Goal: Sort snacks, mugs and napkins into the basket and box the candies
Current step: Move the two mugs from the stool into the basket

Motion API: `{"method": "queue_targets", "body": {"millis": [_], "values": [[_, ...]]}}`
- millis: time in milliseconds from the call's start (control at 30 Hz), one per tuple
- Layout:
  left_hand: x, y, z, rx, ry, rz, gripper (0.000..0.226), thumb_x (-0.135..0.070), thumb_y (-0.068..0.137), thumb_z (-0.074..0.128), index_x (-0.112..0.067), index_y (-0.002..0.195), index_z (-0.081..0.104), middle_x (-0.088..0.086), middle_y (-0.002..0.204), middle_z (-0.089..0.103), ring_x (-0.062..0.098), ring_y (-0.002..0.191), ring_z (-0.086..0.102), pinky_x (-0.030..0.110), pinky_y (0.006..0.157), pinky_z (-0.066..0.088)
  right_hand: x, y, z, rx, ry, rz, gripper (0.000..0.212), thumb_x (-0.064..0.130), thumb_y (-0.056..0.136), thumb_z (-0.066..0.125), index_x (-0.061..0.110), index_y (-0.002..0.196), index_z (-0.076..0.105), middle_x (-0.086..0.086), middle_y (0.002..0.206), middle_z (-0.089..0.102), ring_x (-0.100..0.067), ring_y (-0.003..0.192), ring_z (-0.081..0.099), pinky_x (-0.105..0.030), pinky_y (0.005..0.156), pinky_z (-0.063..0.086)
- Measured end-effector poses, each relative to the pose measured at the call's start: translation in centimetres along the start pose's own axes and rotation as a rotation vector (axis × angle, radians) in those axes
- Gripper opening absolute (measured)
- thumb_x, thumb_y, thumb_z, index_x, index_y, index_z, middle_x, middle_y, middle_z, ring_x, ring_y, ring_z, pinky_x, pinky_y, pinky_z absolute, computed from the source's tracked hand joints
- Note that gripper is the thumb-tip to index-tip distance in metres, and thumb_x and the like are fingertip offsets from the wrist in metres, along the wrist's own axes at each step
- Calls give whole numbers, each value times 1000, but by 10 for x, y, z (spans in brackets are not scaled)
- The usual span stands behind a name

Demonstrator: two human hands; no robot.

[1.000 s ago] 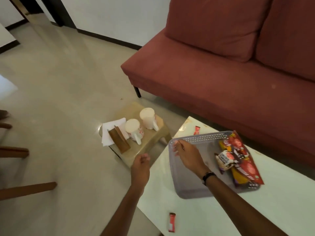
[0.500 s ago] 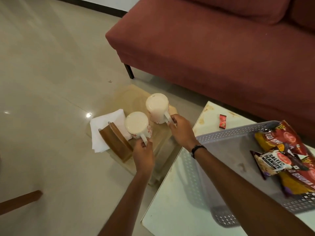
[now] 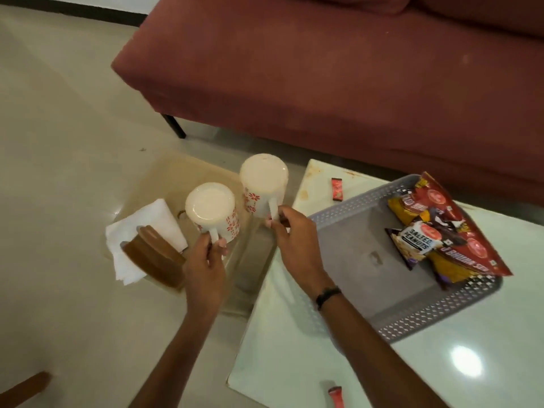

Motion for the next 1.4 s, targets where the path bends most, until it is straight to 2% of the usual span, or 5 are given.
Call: {"method": "queue_targets", "body": {"millis": [133,500,600,1200,1400], "values": [[-45,-16,30,212,4,155,11,-20,94,49,-13,91,56,4,82,64,11,71,56,7,61,39,-20,-54,-73,-252,6,44,33,11,90,61,24,64,46,9,62,50,-1,58,44,-11,55,34],[-77,-57,198,734,20,354,15,-9,94,44,-8,83,54,1,73,55,4,62,46,11,59,35,-133,-141,-121,-663,140,470,12,2,85,64,13,87,61,0,81,64,-16,78,60,-12,67,44],[-71,-54,225,759,130,395,18,-9,95,44,-16,79,48,-6,71,54,-2,62,49,5,57,35,-145,-144,-119,-697,111,497,20,1,85,64,20,84,56,0,79,62,-21,77,59,-27,69,46],[-57,-43,250,773,195,438,19,-8,97,39,-2,89,55,5,81,57,11,70,50,6,61,36,-161,-122,-96,-860,175,580,8,3,89,60,7,96,63,2,82,64,6,76,57,-3,64,41],[-48,-40,250,769,213,324,17,-14,96,43,-8,106,56,10,103,62,19,93,58,25,70,41,-164,-122,-100,-686,243,658,8,7,88,61,8,96,65,-2,87,67,-15,81,60,-15,66,44]]}}
Point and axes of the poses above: each hand's wrist, its own y-axis towards the middle knuckle, its own z-axis out of the palm, x = y × z, the point moved 8 cm from there along y, towards the middle knuckle
